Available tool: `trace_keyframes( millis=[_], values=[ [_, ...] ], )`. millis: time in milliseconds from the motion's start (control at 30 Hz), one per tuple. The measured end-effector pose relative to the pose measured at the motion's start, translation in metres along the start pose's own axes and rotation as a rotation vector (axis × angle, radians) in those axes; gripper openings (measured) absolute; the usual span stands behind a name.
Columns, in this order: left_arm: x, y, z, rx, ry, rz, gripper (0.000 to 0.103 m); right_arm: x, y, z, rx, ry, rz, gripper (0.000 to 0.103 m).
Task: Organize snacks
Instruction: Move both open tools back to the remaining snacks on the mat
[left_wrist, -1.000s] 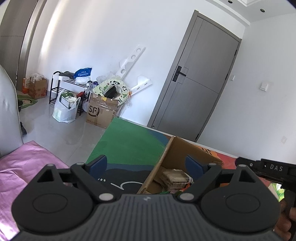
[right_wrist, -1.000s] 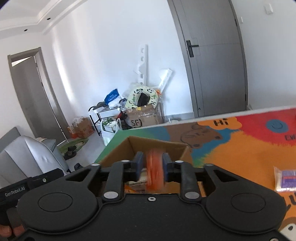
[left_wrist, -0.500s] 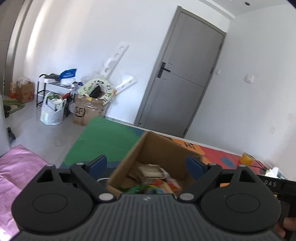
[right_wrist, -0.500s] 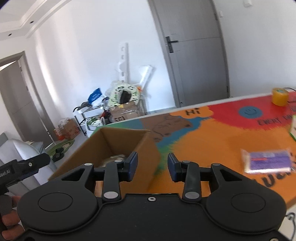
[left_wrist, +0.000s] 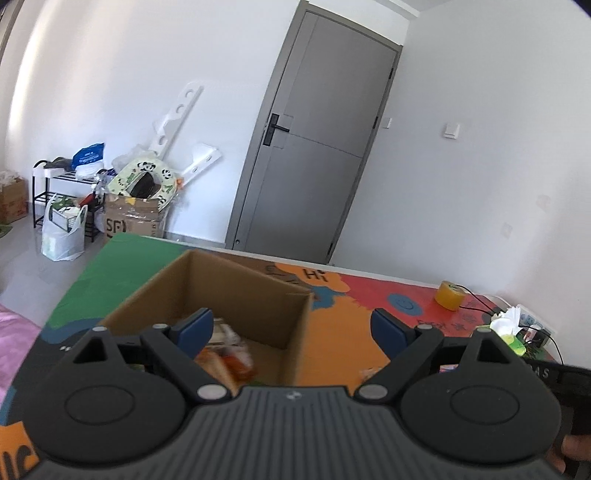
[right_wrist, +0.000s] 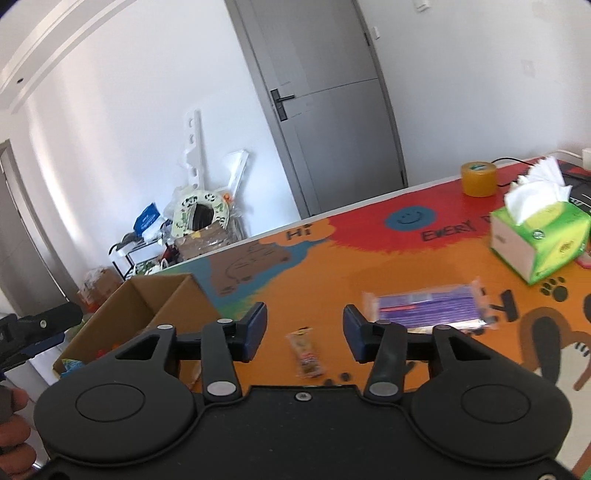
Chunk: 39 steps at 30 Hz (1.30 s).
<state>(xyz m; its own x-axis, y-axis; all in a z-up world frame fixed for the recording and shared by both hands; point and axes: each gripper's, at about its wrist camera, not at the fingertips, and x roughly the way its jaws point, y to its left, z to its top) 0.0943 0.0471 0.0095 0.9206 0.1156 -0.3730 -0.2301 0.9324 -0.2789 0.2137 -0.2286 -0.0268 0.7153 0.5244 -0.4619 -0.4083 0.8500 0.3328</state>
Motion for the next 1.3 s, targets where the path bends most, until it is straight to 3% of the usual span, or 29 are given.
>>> trace_keyframes(
  millis=[133, 500, 867, 1000, 1167, 1300],
  values=[
    [0.011, -0.015, -0.002, -0.002, 0.014, -0.01, 0.091, 0.001, -0.021, -0.001, 0.012, 0.01, -0.021, 0.05],
    [0.048, -0.057, -0.015, 0.018, 0.061, -0.038, 0.089, 0.014, -0.065, 0.007, 0.017, 0.017, -0.042, 0.064],
    [0.096, -0.084, -0.03, 0.04, 0.145, 0.01, 0.084, 0.047, -0.097, 0.018, 0.011, 0.044, -0.003, 0.068],
    [0.113, -0.09, -0.038, 0.049, 0.182, 0.026, 0.078, 0.059, -0.105, 0.018, 0.009, 0.06, 0.007, 0.073],
    [0.13, -0.1, -0.051, 0.063, 0.233, 0.038, 0.073, 0.074, -0.113, 0.021, 0.01, 0.083, 0.025, 0.073],
    [0.145, -0.104, -0.063, 0.062, 0.285, 0.035, 0.063, 0.086, -0.119, 0.023, 0.025, 0.095, 0.031, 0.073]
  ],
)
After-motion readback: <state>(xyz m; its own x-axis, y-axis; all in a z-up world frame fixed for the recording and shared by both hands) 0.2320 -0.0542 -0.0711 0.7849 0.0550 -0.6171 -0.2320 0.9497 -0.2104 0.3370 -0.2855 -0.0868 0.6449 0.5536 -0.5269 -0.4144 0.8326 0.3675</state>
